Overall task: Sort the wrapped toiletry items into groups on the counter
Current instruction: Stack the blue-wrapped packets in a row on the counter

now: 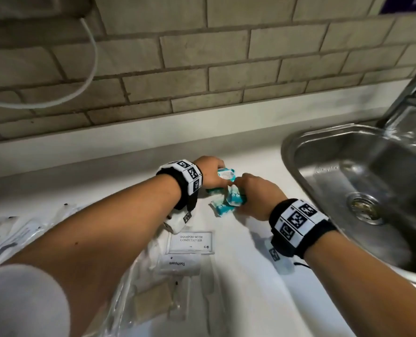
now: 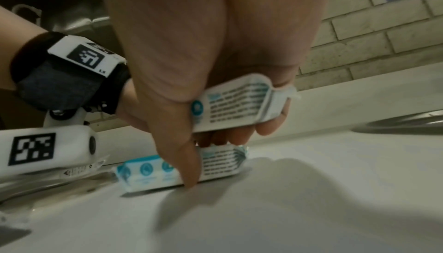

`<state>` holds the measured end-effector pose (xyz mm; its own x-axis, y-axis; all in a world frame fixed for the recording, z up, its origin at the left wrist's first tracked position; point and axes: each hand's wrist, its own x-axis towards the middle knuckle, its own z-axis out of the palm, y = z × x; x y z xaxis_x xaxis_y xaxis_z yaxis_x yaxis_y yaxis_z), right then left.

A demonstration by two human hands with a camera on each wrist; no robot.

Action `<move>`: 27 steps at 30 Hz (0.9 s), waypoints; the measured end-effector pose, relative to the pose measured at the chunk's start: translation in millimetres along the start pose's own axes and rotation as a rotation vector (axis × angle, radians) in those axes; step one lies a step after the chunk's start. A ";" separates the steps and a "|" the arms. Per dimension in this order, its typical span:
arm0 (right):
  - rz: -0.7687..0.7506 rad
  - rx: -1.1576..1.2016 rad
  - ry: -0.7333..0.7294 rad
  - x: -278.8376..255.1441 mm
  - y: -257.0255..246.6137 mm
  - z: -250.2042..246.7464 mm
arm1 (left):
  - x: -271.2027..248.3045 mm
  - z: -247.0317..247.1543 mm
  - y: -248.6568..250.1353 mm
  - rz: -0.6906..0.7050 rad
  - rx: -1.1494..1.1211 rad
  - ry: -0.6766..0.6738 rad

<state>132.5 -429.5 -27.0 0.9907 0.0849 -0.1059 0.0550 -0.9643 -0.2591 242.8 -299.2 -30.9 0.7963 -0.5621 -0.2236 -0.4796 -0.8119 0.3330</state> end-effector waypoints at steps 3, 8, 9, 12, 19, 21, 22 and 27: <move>0.010 0.031 0.022 6.0 -1.4 0.6 | -2.6 -5.9 -3.8 -0.026 -0.045 -0.045; 0.001 0.047 -0.053 8.0 -3.3 -6.6 | -6.8 -16.0 -12.9 -0.074 -0.162 -0.016; -0.017 0.058 -0.071 5.4 -3.7 -9.4 | -6.0 -19.0 -13.6 -0.103 -0.192 0.008; -0.082 0.107 -0.170 -10.2 -6.0 -14.0 | -2.7 -26.4 -11.6 -0.200 -0.327 0.030; -0.159 0.077 -0.279 -31.7 -7.0 -7.1 | 10.7 -19.8 -2.8 -0.162 -0.253 0.033; -0.171 0.079 -0.269 -30.4 -8.0 -2.6 | 15.2 -17.5 -6.5 -0.125 -0.239 0.019; -0.179 0.066 -0.263 -29.4 -8.0 0.1 | 17.3 -17.9 -8.8 -0.113 -0.241 0.007; -0.162 0.076 -0.217 -25.6 -7.2 5.0 | 16.2 -26.2 -21.1 -0.040 -0.246 -0.018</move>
<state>106.1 -423.5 -27.3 0.9195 0.2963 -0.2583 0.1930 -0.9128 -0.3600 275.5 -287.1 -17.6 0.8048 -0.5352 -0.2566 -0.3422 -0.7716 0.5362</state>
